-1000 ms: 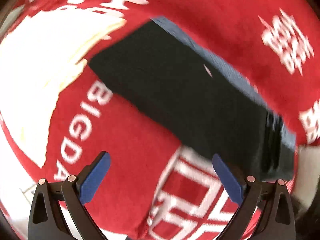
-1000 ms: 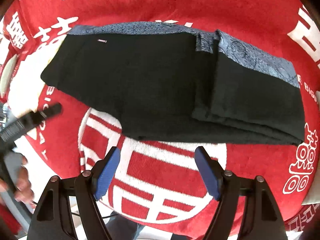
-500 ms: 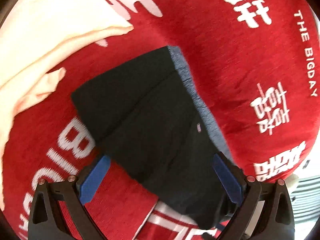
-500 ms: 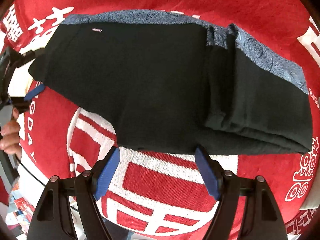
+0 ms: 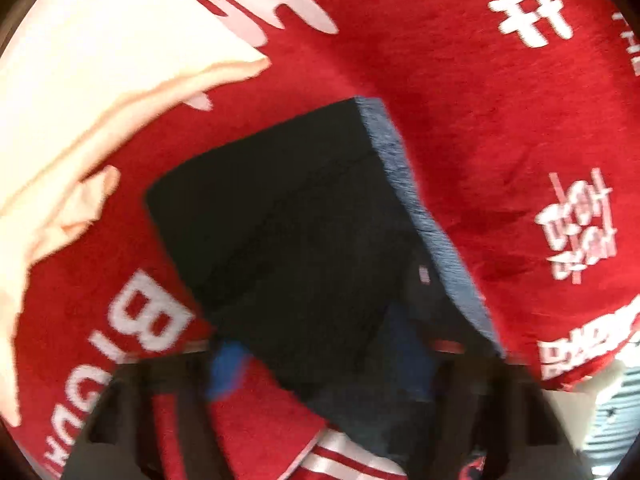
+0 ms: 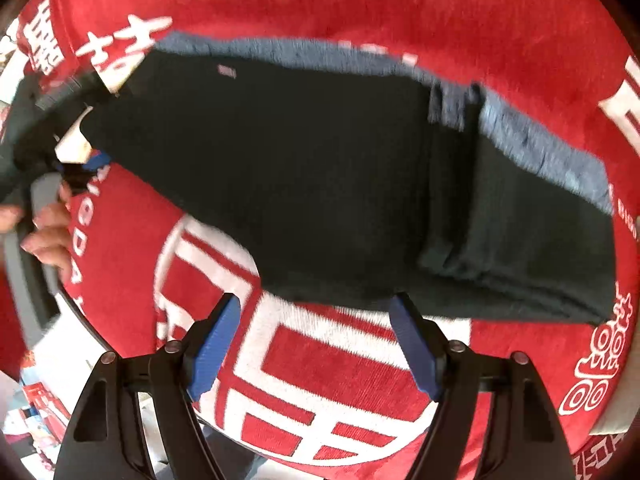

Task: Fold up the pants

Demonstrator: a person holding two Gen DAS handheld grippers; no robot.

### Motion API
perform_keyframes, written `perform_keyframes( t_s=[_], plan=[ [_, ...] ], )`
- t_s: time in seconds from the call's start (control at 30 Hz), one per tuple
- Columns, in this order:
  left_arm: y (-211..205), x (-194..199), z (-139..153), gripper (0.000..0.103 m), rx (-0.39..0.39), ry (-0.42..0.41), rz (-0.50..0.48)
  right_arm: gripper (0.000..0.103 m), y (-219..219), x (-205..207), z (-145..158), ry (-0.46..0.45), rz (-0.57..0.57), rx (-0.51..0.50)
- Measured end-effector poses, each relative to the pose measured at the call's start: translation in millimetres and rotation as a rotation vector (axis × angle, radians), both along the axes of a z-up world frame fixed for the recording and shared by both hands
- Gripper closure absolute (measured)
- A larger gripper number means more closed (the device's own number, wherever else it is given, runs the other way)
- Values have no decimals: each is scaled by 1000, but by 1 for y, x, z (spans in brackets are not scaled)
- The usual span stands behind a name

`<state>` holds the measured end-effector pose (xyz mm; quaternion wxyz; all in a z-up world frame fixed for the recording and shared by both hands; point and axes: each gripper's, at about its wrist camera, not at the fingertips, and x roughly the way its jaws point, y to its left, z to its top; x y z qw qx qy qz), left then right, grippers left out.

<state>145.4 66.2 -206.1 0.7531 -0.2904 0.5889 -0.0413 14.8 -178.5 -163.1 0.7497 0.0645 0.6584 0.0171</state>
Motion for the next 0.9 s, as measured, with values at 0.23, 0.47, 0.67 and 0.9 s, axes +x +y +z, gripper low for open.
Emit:
perform_keyframes(
  t_s=[0.23, 0.47, 0.67, 0.9],
  plan=[
    [-41, -8, 31, 73, 318, -140, -184, 23, -16, 71, 39, -41, 5, 66],
    [-87, -23, 45, 73, 578, -283, -369, 21, 46, 191, 47, 108, 193, 259],
    [-87, -23, 48, 73, 611, -295, -374, 19, 139, 243, 27, 276, 396, 292],
    [-94, -29, 47, 73, 637, -329, -380, 19, 202, 246, -12, 437, 547, 160]
  ],
)
